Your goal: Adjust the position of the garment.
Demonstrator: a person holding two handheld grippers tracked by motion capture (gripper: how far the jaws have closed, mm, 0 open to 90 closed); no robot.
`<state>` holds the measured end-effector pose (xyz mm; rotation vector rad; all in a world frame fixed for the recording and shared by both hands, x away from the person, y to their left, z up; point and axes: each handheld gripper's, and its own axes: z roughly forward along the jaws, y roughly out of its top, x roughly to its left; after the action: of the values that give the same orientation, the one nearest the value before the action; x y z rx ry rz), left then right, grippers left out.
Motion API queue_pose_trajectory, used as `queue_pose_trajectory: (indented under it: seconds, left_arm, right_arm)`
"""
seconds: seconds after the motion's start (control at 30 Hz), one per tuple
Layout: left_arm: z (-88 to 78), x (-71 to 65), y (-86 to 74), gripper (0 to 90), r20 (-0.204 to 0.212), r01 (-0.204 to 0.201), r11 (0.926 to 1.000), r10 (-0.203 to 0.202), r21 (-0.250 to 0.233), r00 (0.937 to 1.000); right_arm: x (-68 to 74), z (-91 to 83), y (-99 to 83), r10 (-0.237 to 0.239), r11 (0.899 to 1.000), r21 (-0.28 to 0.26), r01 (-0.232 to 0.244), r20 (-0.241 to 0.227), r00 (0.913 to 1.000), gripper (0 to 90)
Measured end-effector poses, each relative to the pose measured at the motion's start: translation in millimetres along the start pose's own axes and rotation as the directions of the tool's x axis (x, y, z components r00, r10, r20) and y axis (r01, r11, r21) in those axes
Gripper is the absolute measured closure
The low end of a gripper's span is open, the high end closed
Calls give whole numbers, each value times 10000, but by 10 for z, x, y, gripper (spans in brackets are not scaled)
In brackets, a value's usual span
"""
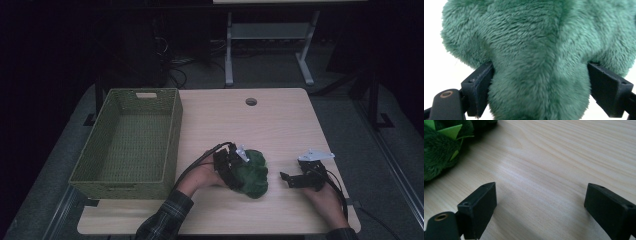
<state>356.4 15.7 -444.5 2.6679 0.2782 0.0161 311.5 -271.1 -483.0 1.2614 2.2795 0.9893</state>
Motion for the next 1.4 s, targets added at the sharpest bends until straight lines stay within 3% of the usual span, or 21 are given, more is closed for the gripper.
queue_pose_trajectory:
  seconds: [0.1,0.23,0.3,0.43,0.57,0.93,1.07,1.4]
  left_arm:
    - [78,-12,-2,133,-125,-125,9993,130,352,9998]
    - [65,-31,10,184,-163,-147,9992,153,378,9998]
    - [33,-46,26,326,-127,-244,9989,249,411,9996]
    - [6,-74,58,588,-71,-38,9984,42,560,10000]
    - [-5,-63,62,708,85,320,9973,-327,665,9994]
    - [-158,-15,37,755,557,1318,9912,-1324,134,9896]
    - [-342,-30,72,754,493,1557,9877,-1547,-166,9867]
    - [-872,3,118,750,120,1604,9853,-1600,-583,9871]
  right_arm:
    - [0,0,0,-2,10000,-2,2,5,10000,106]
    - [0,-1,-1,5,10000,-2,-5,10,10000,108]
    - [0,-1,-1,10,10000,-3,-10,13,10000,108]
    - [2,-3,-2,60,10000,-36,-60,57,10000,124]
    - [2,-4,-3,66,10000,-41,-66,57,10000,127]
    - [0,-4,-2,45,10000,-49,-44,57,10000,127]
    - [1,-4,-2,55,10000,-54,-55,54,10000,127]
    - [0,-3,-2,43,10000,-52,-43,56,10000,126]
